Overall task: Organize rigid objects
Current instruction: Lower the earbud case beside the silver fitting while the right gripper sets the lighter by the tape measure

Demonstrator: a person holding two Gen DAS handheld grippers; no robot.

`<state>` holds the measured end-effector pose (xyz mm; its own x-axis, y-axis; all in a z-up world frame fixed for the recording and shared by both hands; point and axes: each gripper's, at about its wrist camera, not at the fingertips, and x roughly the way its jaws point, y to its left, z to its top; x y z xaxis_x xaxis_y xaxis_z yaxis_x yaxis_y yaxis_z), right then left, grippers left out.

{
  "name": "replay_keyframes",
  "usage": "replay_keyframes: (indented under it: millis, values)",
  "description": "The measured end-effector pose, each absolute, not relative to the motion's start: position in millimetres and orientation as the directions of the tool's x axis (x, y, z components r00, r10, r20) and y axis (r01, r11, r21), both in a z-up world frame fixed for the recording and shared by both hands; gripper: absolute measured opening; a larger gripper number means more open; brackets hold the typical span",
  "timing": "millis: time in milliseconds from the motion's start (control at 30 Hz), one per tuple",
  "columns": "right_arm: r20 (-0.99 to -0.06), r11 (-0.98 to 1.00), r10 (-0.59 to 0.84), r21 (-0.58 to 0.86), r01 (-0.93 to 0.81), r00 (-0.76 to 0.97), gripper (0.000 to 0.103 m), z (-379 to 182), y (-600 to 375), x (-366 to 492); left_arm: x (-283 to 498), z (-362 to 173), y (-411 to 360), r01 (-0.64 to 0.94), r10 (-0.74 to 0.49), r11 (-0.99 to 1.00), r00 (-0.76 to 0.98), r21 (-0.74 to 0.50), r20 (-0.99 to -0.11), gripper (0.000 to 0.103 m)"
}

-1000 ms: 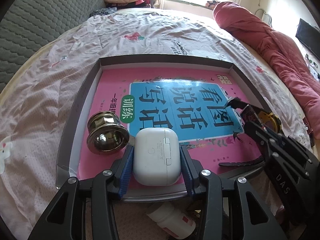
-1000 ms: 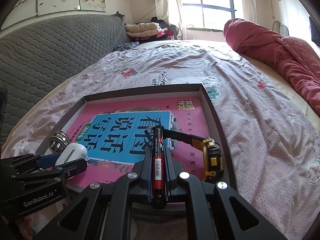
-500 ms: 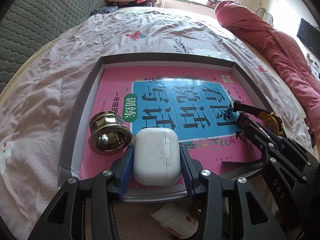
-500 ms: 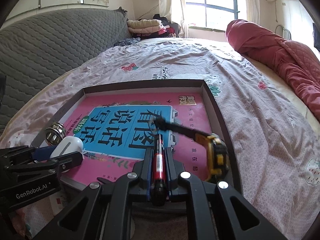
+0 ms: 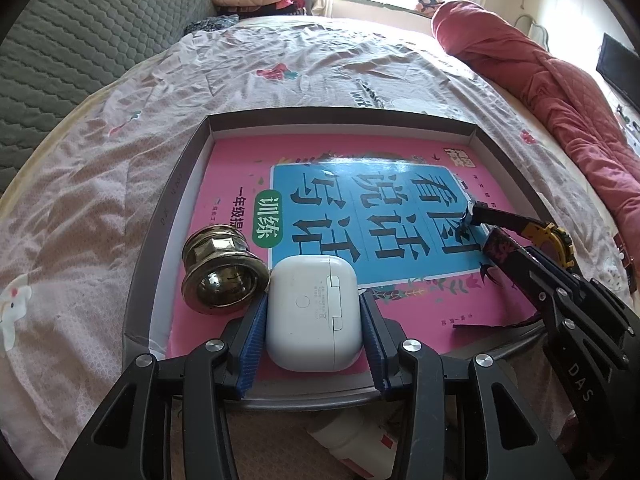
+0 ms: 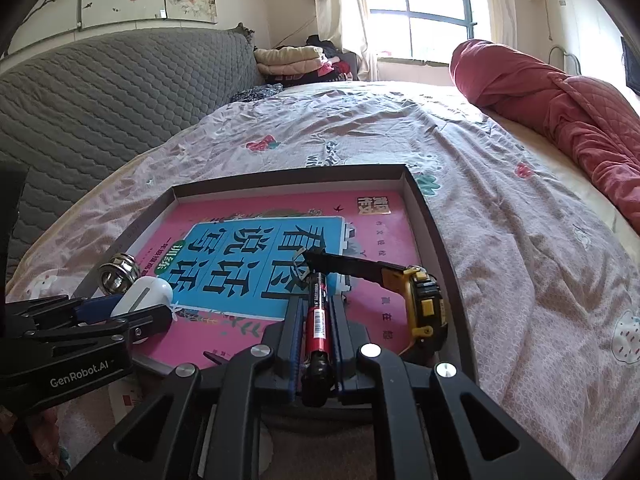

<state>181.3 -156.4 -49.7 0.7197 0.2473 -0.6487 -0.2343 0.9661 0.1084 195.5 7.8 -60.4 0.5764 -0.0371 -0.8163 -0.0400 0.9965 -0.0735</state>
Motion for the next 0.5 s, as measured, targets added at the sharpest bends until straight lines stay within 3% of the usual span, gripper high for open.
replay_keyframes:
  millis: [367, 500]
  values:
    - [-0.633, 0.971, 0.231, 0.102, -0.216, 0.739, 0.017, -44.7, -162.7, 178.0, 193.8, -59.8, 12.1, -0.063, -0.032, 0.995, 0.569, -0.082, -0.822, 0.046]
    - [-0.622, 0.973, 0.22, 0.09, -0.21, 0.752, 0.023, -41.3, -163.7, 177.2, 191.5, -58.4, 13.0, -0.065, -0.033, 0.994, 0.571, -0.085, -0.82, 0.046]
